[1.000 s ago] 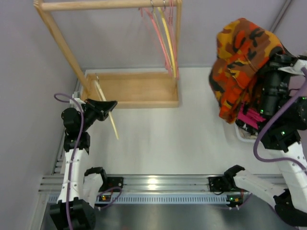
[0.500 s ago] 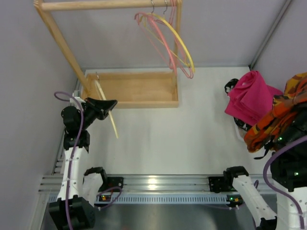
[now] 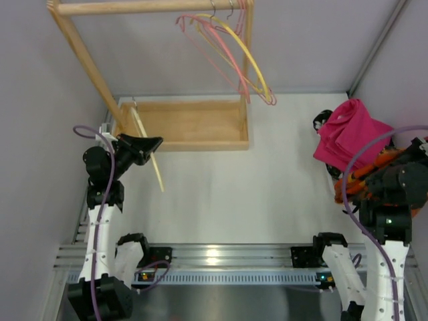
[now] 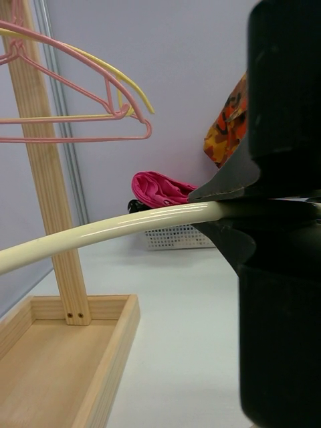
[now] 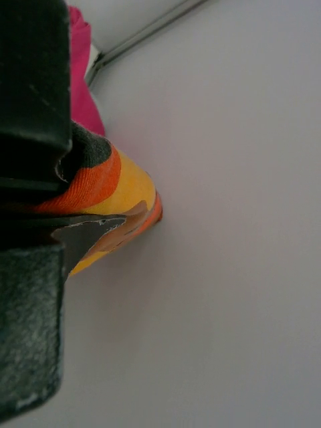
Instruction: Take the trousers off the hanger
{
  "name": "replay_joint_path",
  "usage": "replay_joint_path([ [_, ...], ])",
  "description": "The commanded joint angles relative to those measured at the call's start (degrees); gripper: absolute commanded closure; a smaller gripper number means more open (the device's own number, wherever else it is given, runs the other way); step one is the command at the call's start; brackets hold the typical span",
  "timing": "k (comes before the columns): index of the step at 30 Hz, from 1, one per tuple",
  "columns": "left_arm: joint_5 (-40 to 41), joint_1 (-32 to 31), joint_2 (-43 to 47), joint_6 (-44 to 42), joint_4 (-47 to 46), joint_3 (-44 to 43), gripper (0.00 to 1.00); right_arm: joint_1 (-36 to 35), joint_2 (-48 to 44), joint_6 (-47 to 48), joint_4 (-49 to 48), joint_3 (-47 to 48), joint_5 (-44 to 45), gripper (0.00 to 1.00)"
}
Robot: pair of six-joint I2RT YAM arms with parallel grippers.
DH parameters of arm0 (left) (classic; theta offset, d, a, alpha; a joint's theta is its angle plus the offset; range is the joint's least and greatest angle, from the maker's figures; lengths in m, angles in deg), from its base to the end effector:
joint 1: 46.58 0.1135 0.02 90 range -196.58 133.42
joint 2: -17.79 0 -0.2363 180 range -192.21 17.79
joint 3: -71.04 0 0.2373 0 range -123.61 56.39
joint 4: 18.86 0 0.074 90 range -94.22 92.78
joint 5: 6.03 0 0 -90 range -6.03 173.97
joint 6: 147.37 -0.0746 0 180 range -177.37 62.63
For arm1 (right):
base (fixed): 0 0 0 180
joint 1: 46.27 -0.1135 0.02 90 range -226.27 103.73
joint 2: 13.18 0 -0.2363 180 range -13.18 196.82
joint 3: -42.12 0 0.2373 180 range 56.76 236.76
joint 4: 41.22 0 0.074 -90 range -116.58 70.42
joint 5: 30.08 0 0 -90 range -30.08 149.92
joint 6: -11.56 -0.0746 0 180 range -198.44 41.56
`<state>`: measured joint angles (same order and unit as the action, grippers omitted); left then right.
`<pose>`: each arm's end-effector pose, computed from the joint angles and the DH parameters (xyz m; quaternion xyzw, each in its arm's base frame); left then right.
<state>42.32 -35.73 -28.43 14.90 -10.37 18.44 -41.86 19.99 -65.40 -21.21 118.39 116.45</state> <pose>0.2274 -0.0069 0.3057 -0.2618 0.6672 -0.5513 0.4269 0.0963 -0.0698 0.4501 0.3574 0.5139 -0.3695 0.6867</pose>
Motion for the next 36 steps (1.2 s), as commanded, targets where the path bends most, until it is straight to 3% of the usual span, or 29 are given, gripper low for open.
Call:
replay_joint_path([
  [1,-1.59,0.22,1.92,-0.46,-3.95,-3.35,1.00,0.78,4.16,4.09,-12.55,-1.41,2.26,1.00],
  [8,-2.73,0.22,3.50,-1.60,-3.95,-4.93,1.00,2.01,17.33,7.80,-25.84,-3.11,-3.62,1.00],
  [19,-6.60,-0.04,3.33,-5.20,-3.87,-10.11,1.00,4.29,49.41,4.10,-24.80,5.51,-13.36,1.00],
  [25,-9.68,-0.92,3.15,-8.46,-3.95,-13.81,1.00,7.37,57.09,-1.96,-14.68,10.01,-24.19,0.99],
  [29,-9.15,-2.50,2.19,-9.25,-3.87,-14.69,1.00,8.43,55.96,-3.01,-13.81,9.04,-27.08,0.84],
  [36,-5.46,-7.16,-1.68,-11.71,-3.87,-17.67,1.00,9.66,48.49,-6.18,-5.37,9.04,-35.70,0.38],
])
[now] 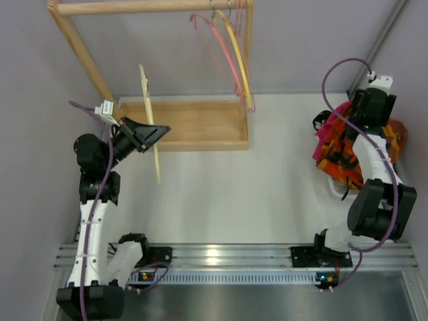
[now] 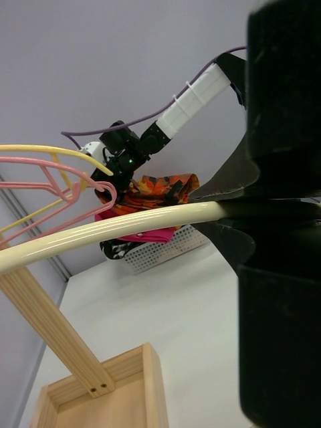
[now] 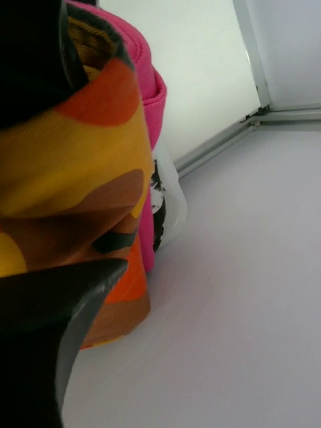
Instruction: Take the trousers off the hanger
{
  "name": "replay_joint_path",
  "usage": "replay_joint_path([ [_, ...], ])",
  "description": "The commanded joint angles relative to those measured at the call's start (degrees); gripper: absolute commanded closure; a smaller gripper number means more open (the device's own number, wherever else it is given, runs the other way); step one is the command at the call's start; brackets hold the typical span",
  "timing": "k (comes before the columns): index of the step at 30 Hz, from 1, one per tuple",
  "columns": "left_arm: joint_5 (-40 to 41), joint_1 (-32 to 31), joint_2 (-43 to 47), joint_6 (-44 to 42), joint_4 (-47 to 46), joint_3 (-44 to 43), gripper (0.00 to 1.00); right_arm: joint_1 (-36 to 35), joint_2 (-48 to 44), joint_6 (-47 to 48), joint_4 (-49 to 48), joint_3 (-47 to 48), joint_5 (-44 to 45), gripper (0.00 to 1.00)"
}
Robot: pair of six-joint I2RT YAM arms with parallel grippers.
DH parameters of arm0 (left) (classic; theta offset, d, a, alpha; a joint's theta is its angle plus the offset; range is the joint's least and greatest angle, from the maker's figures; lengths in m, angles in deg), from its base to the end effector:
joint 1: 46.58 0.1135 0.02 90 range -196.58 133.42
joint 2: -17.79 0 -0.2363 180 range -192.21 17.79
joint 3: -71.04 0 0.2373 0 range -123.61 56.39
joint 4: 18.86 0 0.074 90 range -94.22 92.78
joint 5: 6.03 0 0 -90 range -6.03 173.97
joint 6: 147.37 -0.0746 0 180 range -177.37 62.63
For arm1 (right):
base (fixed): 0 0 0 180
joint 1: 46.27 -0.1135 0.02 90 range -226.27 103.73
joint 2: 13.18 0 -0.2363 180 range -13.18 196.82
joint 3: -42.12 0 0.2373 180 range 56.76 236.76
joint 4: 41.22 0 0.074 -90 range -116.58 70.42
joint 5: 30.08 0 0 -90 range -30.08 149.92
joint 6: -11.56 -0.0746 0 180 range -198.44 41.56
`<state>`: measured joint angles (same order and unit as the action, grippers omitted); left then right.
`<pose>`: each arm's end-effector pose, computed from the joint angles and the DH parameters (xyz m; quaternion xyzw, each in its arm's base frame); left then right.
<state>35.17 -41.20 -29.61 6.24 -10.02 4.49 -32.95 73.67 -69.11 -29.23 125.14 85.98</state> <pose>0.2097 -0.0366 0.3873 -0.0690 0.6605 -0.5714 0.4821 0.3617 -0.1193 0.2951 0.1629 0.7719 -0.2917 0.5408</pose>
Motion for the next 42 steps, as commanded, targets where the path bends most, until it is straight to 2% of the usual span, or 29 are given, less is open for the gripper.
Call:
replay_joint_path([
  [1,2.12,-2.91,-1.46,-3.49,-4.22,-4.17,1.00,0.74,-6.07,-2.81,5.53,2.20,-5.67,0.34],
  [2,2.65,-3.71,-1.91,-3.85,-4.30,-4.52,1.00,0.83,-7.12,-2.82,6.34,2.11,-7.15,0.26],
  [5,4.41,-5.04,-4.10,-4.46,-4.30,-6.37,1.00,1.09,-10.64,-2.12,9.33,1.50,-9.79,0.15],
  [10,8.09,-11.09,-8.49,-5.34,-4.22,-9.71,1.00,1.36,-15.91,-0.71,13.81,1.23,-12.35,0.01],
  [20,10.47,-16.72,-20.79,-5.78,-6.68,-23.67,1.00,1.88,-26.46,-3.69,25.15,3.25,-18.23,0.01],
  [29,14.08,-18.04,-34.93,-3.41,-6.68,-39.32,1.00,1.88,-29.54,-10.88,35.43,13.17,-20.79,0.01],
  [35,15.22,-20.24,-40.14,-4.99,-7.12,-46.61,1.00,1.97,-30.25,-12.75,36.14,15.20,-21.14,0.01],
  [42,16.54,-20.77,-45.58,-4.55,-7.12,-50.75,1.00,1.88,-30.68,-13.72,35.97,13.80,-21.15,0.01],
])
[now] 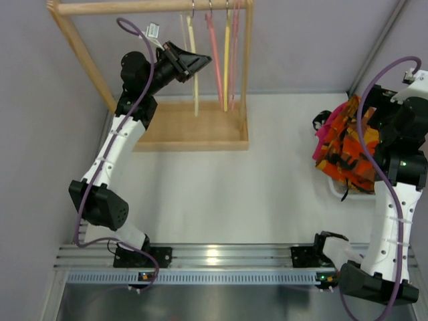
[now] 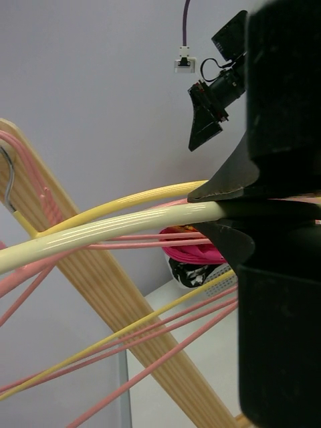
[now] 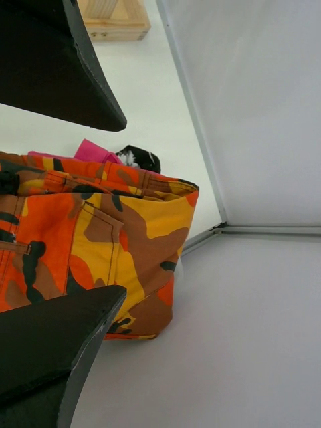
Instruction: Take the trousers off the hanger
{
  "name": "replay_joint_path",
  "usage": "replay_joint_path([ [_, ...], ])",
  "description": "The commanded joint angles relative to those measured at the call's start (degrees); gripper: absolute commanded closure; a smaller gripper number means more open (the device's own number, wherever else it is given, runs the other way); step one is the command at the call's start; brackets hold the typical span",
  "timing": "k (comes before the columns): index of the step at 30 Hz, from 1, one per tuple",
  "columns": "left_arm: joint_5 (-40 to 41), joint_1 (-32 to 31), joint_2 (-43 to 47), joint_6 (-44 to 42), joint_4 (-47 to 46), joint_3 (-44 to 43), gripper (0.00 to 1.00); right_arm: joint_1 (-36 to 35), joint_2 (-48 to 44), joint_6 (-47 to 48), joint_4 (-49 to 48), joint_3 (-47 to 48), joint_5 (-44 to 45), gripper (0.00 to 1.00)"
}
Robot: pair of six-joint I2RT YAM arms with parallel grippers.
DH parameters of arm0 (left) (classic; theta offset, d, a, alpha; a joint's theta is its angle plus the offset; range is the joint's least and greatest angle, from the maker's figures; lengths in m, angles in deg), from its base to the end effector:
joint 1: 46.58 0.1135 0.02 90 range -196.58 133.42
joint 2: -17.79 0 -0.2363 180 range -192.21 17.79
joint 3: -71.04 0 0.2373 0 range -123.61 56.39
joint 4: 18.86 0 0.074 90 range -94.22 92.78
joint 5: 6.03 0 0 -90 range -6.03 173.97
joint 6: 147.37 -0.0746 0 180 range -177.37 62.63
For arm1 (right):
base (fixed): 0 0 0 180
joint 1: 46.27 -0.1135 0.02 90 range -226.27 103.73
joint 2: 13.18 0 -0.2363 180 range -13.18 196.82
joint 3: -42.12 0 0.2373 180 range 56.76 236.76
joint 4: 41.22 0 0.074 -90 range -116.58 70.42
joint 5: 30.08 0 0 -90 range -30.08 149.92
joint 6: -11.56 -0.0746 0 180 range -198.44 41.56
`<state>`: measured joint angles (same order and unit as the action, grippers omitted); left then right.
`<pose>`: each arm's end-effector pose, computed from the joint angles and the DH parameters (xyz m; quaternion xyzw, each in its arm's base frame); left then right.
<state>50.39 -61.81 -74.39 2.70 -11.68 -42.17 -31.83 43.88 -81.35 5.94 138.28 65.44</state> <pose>0.3584 -0.1403 0.4674 -0.0150 0.6325 -0.6014 0.4879 0.2136 -0.0624 0.4407 0.1450 0.7408 -0.1020 0.6479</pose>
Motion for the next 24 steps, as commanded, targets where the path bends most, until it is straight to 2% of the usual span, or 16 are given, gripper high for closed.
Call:
replay_joint_path([
  [1,1.41,-0.16,-1.24,-1.10,-5.54,-4.53,1.00,0.77,-0.90,-1.48,0.71,0.40,-0.68,0.01],
  [24,2.12,-0.33,-8.81,-1.80,-6.77,-9.63,0.98,0.77,-2.83,-1.57,-0.43,-2.68,-1.48,0.01],
])
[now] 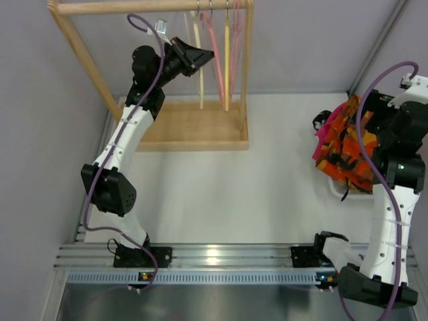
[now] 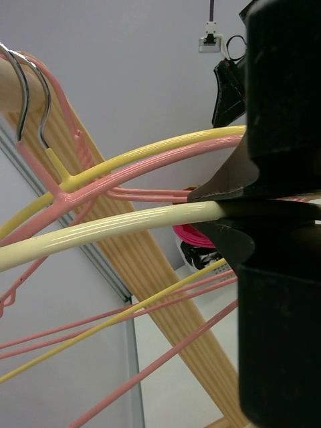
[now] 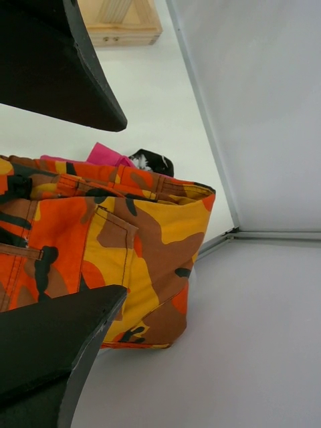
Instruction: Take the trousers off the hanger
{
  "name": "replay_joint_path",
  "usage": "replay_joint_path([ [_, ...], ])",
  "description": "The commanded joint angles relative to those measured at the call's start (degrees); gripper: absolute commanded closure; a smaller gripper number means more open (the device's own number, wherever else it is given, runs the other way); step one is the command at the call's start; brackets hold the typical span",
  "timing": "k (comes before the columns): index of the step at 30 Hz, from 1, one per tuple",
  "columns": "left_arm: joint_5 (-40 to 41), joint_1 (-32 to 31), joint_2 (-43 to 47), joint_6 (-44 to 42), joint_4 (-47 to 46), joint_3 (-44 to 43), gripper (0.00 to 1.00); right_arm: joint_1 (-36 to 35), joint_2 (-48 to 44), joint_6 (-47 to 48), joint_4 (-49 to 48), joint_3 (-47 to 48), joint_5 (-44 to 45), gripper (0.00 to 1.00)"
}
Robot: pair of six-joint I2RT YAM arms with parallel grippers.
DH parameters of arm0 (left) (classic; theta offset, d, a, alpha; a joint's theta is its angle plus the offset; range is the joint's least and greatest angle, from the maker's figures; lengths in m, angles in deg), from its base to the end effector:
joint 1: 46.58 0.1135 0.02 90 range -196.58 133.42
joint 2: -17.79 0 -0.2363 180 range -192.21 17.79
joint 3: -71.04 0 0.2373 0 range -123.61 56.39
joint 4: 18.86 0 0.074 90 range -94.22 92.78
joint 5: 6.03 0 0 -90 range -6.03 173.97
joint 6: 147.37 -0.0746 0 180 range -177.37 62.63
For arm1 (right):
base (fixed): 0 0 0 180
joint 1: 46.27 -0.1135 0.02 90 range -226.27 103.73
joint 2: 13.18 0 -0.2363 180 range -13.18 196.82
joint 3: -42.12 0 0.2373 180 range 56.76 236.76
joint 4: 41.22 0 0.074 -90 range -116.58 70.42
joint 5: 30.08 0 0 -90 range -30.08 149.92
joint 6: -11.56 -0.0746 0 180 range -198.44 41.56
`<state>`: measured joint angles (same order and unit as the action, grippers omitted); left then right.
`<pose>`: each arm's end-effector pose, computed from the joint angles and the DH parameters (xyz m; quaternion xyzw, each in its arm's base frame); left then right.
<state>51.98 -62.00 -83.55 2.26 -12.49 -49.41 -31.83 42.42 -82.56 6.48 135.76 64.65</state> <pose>0.3988 -0.1510 0.4531 -0.0264 0.6370 -0.5938 0.4908 0.2112 -0.0607 0.4298 0.1494 0.7492 -0.0894 0.6391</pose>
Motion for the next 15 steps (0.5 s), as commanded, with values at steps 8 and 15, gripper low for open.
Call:
replay_joint_path([
  [8,0.79,-0.05,3.86,-3.47,-5.79,1.73,0.55,0.77,-1.80,0.34,-1.68,-0.34,-0.95,0.01],
  [15,1.49,0.65,9.14,-5.32,-4.30,8.67,0.31,0.77,-2.94,0.25,-1.77,-0.95,-1.39,0.01],
])
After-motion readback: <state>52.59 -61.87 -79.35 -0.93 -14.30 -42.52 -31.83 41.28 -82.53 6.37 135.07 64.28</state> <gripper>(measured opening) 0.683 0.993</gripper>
